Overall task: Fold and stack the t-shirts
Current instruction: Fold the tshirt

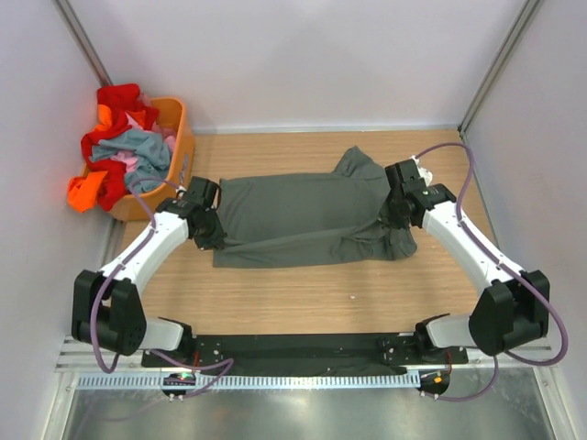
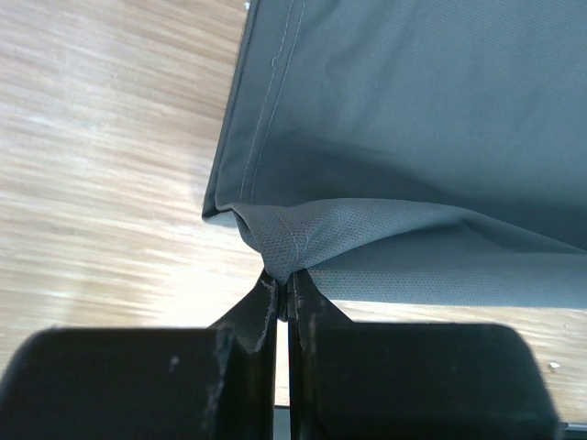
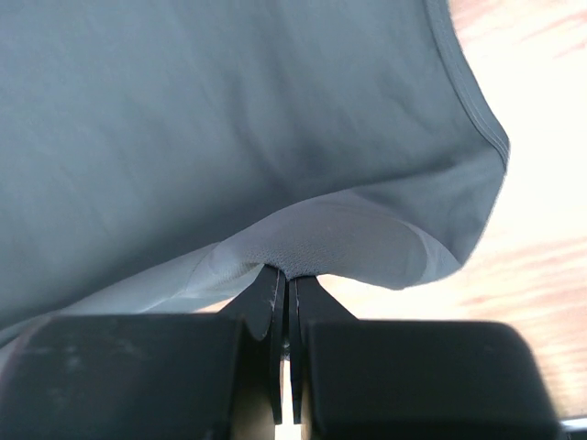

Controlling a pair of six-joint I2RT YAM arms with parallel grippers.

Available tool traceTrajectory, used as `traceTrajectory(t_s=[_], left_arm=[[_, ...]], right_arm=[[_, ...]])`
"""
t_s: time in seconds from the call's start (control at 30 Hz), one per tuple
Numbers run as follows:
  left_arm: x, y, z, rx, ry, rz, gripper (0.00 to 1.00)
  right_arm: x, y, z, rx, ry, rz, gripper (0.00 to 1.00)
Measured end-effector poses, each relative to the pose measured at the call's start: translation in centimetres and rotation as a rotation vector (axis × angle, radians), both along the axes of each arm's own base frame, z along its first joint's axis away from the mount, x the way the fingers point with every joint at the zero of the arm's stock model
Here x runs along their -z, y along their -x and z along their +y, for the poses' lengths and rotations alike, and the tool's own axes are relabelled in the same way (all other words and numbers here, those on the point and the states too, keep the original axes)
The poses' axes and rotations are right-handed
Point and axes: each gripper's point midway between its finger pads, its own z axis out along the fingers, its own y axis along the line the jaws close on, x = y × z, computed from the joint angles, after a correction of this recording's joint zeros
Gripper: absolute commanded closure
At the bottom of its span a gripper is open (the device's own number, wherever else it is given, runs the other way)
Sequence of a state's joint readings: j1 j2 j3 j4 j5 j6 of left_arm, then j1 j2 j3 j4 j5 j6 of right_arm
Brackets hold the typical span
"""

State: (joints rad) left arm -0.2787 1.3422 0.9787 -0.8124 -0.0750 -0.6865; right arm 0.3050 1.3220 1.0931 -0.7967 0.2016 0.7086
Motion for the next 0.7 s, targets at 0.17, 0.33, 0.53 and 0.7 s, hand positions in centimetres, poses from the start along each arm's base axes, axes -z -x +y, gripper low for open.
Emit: traceTrajectory(t_s=[0.17, 0.33, 0.53, 0.7], left_arm=[[1.0, -1.2, -0.1, 0.010, -0.007, 0.034, 1.00], [1.8, -2.4, -0.2, 0.018, -0.014, 0.061, 0.91], [2.9, -4.5, 0.6, 0.012, -0.047, 0.096, 0.22], [1.6, -6.8, 1.8, -0.028, -0.081, 0.072, 0.13]], right_arm=[[0.7, -1.3, 0.3, -0.025, 0.018, 0.015, 0.99], [1.6, -2.5, 0.0, -0.030, 0.040, 0.032, 0.98], [3.4, -5.8, -0.9, -0.006, 0.069, 0.069, 0.18], [4.1, -11.1, -2.1, 0.000, 0.058, 0.089, 0.07]])
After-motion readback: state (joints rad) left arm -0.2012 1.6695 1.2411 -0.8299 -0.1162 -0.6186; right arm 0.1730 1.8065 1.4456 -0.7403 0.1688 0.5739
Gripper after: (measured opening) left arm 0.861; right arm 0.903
